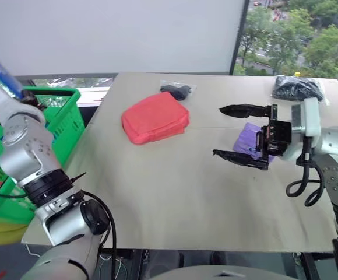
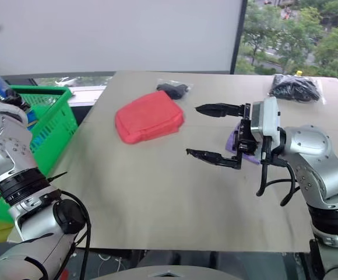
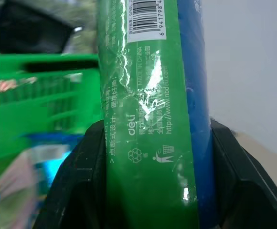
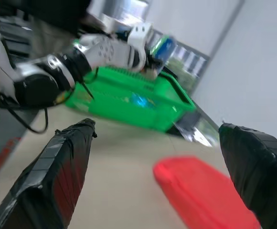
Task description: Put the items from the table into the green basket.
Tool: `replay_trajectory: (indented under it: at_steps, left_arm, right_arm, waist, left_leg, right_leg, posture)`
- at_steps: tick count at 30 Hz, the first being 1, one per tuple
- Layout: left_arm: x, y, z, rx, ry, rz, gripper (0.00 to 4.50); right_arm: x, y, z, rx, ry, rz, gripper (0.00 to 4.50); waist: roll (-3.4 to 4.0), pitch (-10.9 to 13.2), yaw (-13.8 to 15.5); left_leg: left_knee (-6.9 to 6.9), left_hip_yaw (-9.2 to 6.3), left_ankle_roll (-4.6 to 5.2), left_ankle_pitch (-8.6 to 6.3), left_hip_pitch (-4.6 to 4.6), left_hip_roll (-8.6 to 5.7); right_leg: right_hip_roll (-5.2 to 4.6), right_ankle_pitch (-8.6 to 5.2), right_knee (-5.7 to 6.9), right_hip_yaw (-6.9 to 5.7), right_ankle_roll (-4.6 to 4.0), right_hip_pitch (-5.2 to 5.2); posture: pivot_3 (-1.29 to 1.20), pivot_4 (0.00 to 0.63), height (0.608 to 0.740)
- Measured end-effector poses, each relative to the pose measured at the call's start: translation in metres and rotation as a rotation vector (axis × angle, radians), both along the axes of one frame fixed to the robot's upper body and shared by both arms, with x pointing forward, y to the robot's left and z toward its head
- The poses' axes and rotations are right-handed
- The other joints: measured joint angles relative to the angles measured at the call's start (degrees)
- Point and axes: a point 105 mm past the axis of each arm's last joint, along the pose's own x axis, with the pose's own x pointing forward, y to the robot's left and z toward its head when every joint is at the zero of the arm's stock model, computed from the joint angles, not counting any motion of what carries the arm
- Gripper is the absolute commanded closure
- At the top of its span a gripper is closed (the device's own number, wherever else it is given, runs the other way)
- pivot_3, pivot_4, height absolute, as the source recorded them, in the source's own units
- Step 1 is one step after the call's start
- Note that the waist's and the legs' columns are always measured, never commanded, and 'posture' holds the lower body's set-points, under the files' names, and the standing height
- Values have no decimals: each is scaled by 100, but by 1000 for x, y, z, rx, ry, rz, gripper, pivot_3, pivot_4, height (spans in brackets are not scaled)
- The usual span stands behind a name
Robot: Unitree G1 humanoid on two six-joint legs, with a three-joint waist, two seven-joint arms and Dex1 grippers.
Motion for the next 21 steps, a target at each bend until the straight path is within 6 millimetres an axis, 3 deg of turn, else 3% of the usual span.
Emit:
replay_trajectory:
  at_steps: [8,14,19,21]
  left_arm:
    - [-3,6,-29,-202,16,21,2180]
    - [-6,9,-33,-270,-14,32,84]
    - [-2,3,-23,-211,-34,3,84]
    - [9,-17,-8,-72,-23,-108,84]
  right_arm:
    - [0,3,0,18,21,15,0]
    - [-1,3,1,26,24,20,0]
    - [-1,2,0,21,27,15,0]
    - [0,-2,-2,11,34,-1,0]
  waist:
    - [-8,-5,94]
    - [-7,-8,28]
    - [-9,-9,39]
    - [-11,-11,58]
  left_leg:
    - [-6,-23,-21,13,2,-6]
    - [-8,-13,-30,19,11,1]
    - [-9,-16,-35,22,12,1]
    - [-9,-21,-35,22,9,-1]
  right_leg:
    - [-14,0,-7,-41,-3,15]
    - [-14,5,0,-48,-12,15]
    - [-14,8,4,-52,-16,15]
    - [-17,8,4,-57,-17,16]
  posture:
    - [178,0,740]
    - [180,0,740]
    - [180,0,740]
    - [178,0,740]
